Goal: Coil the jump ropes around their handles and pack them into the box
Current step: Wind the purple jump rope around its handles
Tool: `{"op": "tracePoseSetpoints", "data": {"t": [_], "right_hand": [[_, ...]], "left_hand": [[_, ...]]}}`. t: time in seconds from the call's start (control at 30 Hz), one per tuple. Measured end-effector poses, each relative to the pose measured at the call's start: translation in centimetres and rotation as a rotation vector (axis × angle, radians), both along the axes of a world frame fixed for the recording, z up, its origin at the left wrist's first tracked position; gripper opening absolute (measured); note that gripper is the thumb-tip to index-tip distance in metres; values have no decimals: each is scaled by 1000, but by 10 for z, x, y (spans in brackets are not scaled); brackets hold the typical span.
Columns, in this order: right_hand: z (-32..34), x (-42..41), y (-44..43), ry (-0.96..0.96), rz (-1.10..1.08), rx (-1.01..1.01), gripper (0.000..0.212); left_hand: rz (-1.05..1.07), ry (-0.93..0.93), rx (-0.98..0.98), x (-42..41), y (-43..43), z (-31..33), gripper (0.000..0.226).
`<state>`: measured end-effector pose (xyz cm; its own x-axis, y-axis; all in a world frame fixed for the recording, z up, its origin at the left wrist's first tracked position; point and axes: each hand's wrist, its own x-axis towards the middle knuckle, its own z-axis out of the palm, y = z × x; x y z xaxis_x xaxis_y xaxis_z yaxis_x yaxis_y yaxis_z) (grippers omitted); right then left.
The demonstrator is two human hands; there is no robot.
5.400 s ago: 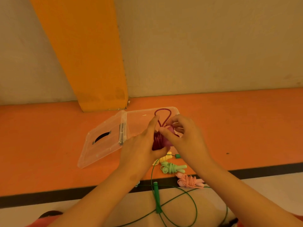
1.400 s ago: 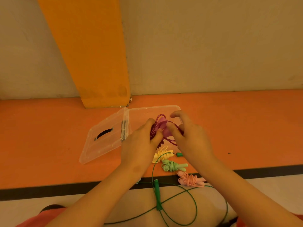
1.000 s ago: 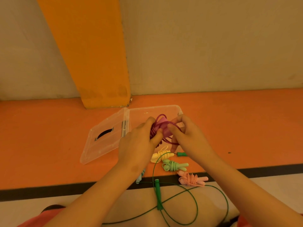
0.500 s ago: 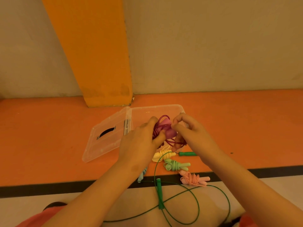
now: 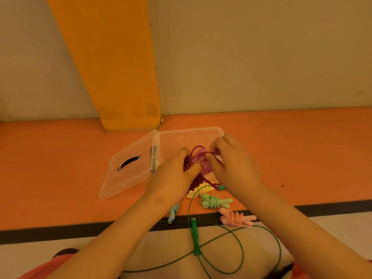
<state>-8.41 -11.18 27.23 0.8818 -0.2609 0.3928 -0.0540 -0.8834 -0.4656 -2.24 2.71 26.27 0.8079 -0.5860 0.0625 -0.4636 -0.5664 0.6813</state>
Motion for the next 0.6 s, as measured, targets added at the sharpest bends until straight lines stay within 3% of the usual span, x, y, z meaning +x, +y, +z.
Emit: {"op": "tracePoseSetpoints", "data": {"t": [0.2, 0.37, 0.6], "right_hand": [[4, -1, 5, 114, 3, -182, 17], [-2, 4, 8, 298, -48, -289, 22], [-16, 11, 9, 355, -133, -291, 23]], "left_hand": [[-14, 75, 13, 0, 1, -2, 26], [-29, -32, 150, -3, 3, -1, 28], [-62, -112, 227, -4, 3, 0, 24]]}}
